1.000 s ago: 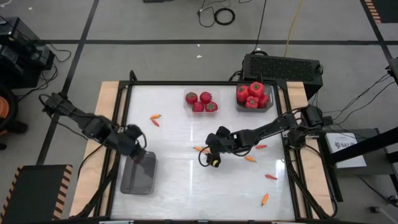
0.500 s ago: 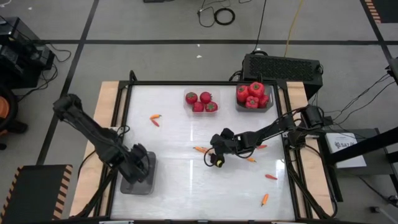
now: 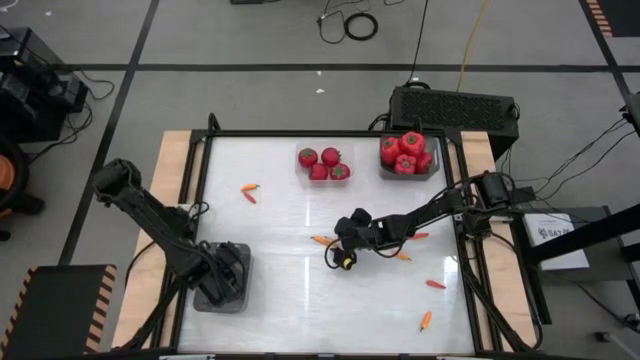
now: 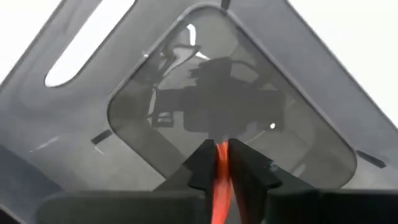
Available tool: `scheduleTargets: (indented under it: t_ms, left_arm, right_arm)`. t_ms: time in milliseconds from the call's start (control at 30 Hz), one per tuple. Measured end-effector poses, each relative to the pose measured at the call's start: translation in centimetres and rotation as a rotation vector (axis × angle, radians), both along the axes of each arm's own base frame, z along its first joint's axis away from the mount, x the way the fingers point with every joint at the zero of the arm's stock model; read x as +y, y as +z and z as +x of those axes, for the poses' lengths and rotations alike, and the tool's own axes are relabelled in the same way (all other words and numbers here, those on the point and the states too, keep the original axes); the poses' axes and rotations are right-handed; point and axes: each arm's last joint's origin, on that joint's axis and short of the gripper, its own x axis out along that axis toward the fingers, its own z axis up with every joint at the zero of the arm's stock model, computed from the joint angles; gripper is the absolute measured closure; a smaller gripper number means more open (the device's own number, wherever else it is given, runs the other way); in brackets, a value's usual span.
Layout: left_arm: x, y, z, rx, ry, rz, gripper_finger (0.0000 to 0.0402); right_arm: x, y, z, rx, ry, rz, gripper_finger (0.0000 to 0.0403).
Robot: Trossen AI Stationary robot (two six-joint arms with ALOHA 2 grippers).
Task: Sort produce into baskets
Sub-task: Put the orange chili into the bottom gray bin, then put the yellow chili into the bottom gray bin
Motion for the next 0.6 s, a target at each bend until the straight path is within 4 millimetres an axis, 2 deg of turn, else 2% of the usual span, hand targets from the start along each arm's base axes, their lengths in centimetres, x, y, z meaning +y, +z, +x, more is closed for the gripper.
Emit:
scheduleTargets:
  t_ms: [133,233,400,600]
  left_arm:
    - [0.0,0.0,0.1,-0.017,-0.024,0.017,0.03]
    - [0.0,0.0,0.1,-0.014,-0.045,0.019,0.0258]
    - [0.1,0.2,-0.1,-0.014,-0.068,0.015,0.0208]
    - [0.9,1.8,-0.5,-0.111,-0.096,0.02,0.0189]
  right_arm:
    - [0.0,-0.1,-0.1,0.008,-0.008,0.004,0.0042]
    - [0.0,-0.1,-0.1,0.012,-0.024,0.011,0.0077]
    - [0.2,-0.3,-0.4,0.026,-0.061,0.028,0.0164]
    - [0.8,-0.3,-0.5,0.026,-0.069,0.059,0.0286]
